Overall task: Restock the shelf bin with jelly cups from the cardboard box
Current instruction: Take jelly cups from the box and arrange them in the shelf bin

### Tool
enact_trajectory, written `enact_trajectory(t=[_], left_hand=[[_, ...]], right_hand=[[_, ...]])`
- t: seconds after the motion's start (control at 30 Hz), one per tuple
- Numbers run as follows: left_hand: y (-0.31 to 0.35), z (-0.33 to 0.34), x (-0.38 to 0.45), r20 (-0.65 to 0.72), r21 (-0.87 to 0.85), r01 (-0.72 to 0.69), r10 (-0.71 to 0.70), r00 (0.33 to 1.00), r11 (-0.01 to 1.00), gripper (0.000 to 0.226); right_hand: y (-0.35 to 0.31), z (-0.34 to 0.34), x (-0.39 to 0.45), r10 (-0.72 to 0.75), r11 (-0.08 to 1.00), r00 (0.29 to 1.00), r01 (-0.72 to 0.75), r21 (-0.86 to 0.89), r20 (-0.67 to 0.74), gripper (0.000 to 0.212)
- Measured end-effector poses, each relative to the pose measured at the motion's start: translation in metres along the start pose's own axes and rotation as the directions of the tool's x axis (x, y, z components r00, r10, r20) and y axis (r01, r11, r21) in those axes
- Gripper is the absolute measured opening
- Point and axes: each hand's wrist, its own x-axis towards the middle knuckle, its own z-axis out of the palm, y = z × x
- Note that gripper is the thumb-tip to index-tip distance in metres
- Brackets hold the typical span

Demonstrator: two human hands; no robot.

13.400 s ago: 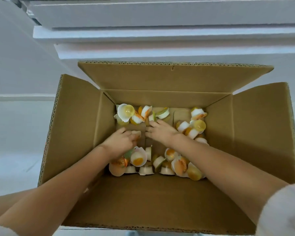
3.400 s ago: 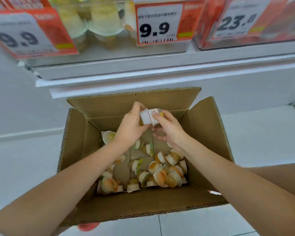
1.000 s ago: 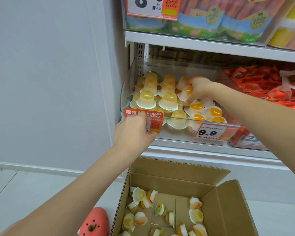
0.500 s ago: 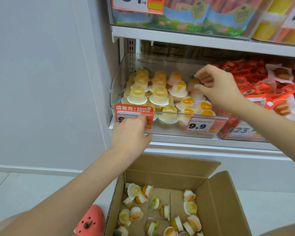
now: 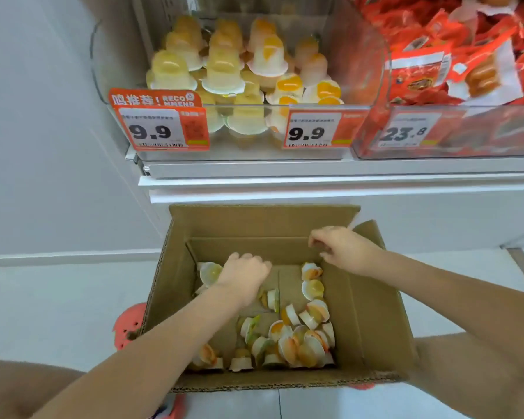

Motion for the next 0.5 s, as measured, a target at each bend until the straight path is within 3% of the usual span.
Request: enact_trajectory(t=[0.1, 0.2, 0.33, 0.5], left_hand=[[0.018, 0.037, 0.029, 0.11, -0.031, -0.101, 0.104, 0.989, 0.994, 0.049], [0.035, 0.068, 0.058, 0.18, -0.055, -0.195, 0.202, 0.963, 0.979, 0.059], [0.056, 0.104, 0.09, 0.236, -0.132, -0.201, 0.227, 0.945, 0.971, 0.048], [0.072, 0.133, 0.113, 0.331, -0.22, -0.115, 0.185, 0.925, 0.969, 0.037]], right_hand=[[0.018, 0.047, 0.019, 0.089, 0.995, 0.977, -0.079, -0.061, 0.193, 0.034], [0.027, 0.087, 0.036, 0.126, 0.986, 0.946, -0.086, -0.144, 0.299, 0.039], [0.035, 0.126, 0.061, 0.166, 0.949, 0.95, -0.081, -0.304, 0.266, 0.049], [0.048, 0.156, 0.083, 0.301, 0.9, 0.93, -0.205, -0.385, 0.208, 0.048]])
